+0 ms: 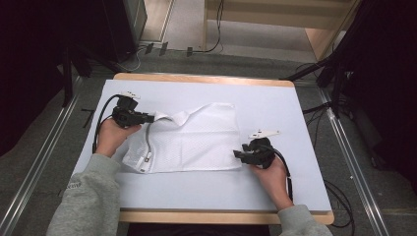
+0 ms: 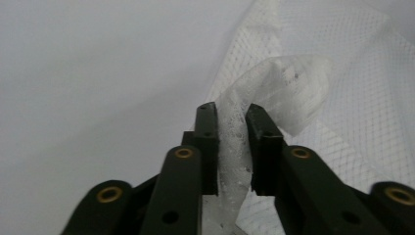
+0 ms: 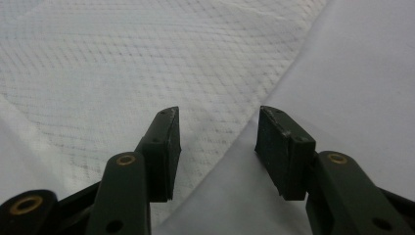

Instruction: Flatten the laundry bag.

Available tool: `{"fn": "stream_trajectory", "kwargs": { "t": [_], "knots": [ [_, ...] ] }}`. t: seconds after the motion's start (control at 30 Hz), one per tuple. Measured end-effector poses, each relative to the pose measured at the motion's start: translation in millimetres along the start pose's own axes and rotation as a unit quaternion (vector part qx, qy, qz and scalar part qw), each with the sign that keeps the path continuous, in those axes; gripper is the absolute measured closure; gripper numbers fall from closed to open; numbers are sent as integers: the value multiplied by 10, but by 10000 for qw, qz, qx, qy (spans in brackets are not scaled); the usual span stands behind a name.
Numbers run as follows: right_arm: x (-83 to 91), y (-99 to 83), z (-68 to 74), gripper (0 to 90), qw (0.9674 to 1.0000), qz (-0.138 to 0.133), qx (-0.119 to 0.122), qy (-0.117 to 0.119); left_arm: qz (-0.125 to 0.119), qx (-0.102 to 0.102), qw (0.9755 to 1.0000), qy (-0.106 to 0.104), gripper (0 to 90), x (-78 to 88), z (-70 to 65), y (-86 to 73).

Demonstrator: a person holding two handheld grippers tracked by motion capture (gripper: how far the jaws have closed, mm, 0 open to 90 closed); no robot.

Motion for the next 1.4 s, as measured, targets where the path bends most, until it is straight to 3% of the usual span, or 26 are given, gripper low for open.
{"fn": "stream_trajectory", "kwargs": {
  "t": [0.13, 0.3, 0.4, 0.53, 0.67, 0.8, 0.97, 1.3, 1.4],
  "knots": [
    [-9, 3, 58, 609, 9992, -42, 293, -284, -75, 88, 9999, -13, 900, 26, 16, -27],
    [-10, 7, 59, 683, 9991, -19, 166, -383, -97, 133, 9999, -32, 900, 33, 32, -43],
    [-13, 13, 59, 775, 9990, -13, 126, -419, -178, 172, 9997, -1, 900, 69, 48, -62],
    [-29, 30, 44, 900, 9997, 41, 13, -223, -299, 283, 9991, -38, 900, 124, 89, -95],
    [-34, 67, 32, 900, 9997, 146, 68, -163, -364, 333, 9988, 4, 900, 161, 106, -117],
    [-17, 110, -53, 900, 9999, 122, -71, -93, -421, 369, 9984, -31, 900, 205, 112, -154],
    [-33, 171, -199, 900, 9998, 66, -164, -130, -631, 589, 9962, -94, 900, 257, 104, -259],
    [-170, 312, -549, 900, 9988, 69, -455, -183, -583, 677, 9954, -334, 900, 280, -117, -529],
    [-230, 356, -619, 900, 9985, 113, -505, -183, -439, 604, 9968, -267, 900, 269, -212, -611]
  ]
}}
Point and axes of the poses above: each handheld gripper's, and its own axes: x roughly backward along the jaws, y roughly out of its top, z roughly to its left, the point moved 1 cm from there along -x, roughly forward along the jaws, and after that the axes turned 13 degrees about -y, right-handed, at the moved point
